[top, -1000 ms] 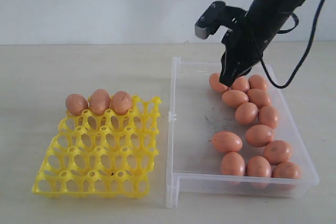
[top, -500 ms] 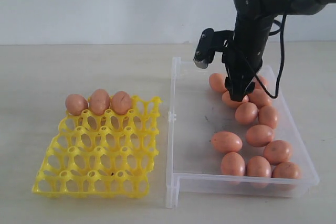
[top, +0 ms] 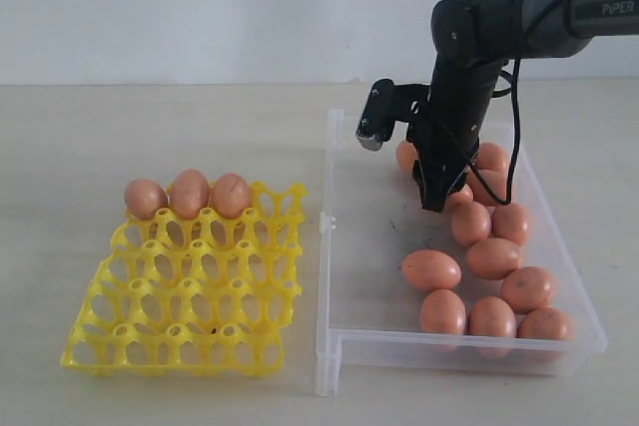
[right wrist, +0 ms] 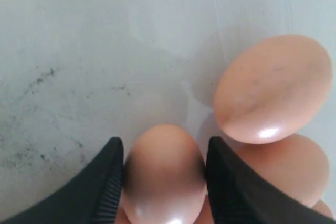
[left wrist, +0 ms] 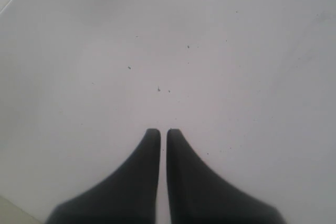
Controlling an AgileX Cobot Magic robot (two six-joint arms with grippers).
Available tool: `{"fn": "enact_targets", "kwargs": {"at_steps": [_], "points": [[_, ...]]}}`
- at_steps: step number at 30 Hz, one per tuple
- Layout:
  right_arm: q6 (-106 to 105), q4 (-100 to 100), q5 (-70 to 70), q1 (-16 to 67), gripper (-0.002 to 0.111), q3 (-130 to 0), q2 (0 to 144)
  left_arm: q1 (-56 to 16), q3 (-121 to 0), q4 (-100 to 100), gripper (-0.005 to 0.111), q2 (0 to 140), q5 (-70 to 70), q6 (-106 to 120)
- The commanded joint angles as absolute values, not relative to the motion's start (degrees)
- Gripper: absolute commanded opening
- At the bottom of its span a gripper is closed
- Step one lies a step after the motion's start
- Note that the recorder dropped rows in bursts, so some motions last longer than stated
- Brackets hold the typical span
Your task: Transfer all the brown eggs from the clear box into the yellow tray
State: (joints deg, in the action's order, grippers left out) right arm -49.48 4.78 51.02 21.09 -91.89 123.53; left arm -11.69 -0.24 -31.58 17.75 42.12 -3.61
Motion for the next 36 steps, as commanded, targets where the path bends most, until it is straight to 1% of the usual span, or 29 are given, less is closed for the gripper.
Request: {"fn": "enact_targets", "kwargs": {"at_steps": [1, 4, 5, 6, 7, 11, 13, 16, 19, 24, 28, 33, 36], "points": [[-49.6, 6.8, 52.3, 21.1, 0.018, -92.1, 123.6, -11.6, 0.0, -31.7, 0.004, 17.6, 42.1, -3.3], [-49.4, 6.7, 51.7, 21.1, 0.041, -92.1, 123.6, -11.6, 0.0, -31.7, 0.004, 17.6, 42.1, -3.3], [-48.7, 6.7, 51.4, 21.1, 0.044, -92.1, 123.6, -11.6, 0.0, -31.7, 0.004, 17.6, 42.1, -3.3], [-47.8, 6.7, 50.7, 21.1, 0.044, -92.1, 123.6, -11.6, 0.0, -31.7, 0.004, 17.6, 42.1, -3.3], [-46.9, 6.7, 50.3, 21.1, 0.040, -92.1, 123.6, -11.6, 0.0, -31.7, 0.004, 17.6, 42.1, -3.3], [-44.6, 6.7, 49.5, 21.1, 0.012, -92.1, 123.6, -11.6, 0.0, -31.7, 0.004, 17.6, 42.1, -3.3], [-43.6, 6.7, 49.7, 21.1, 0.001, -92.1, 123.6, -11.6, 0.0, -31.7, 0.004, 17.6, 42.1, -3.3], [-42.3, 7.0, 49.4, 21.1, 0.000, -92.1, 124.1, -11.6, 0.0, -31.7, 0.004, 17.6, 42.1, -3.3], [-40.6, 4.6, 46.2, 21.1, 0.000, -92.1, 124.1, -11.6, 0.0, -31.7, 0.004, 17.6, 42.1, -3.3], [-45.0, -11.4, 37.7, 21.1, 0.000, -91.6, 123.8, -11.6, 0.0, -31.7, 0.004, 17.6, 42.1, -3.3], [-56.9, -26.0, 30.5, 21.0, 0.000, -87.3, 123.5, -11.6, 0.0, -31.7, 0.004, 17.6, 41.7, -3.3], [-59.7, -29.2, 20.6, 19.8, 0.000, -79.9, 121.1, -11.6, 0.0, -31.7, 0.004, 17.6, 41.8, -3.3], [-66.8, -38.1, 14.4, 18.5, 0.000, -74.8, 117.8, -11.6, 0.0, -31.7, 0.004, 17.6, 41.8, -3.3]]}}
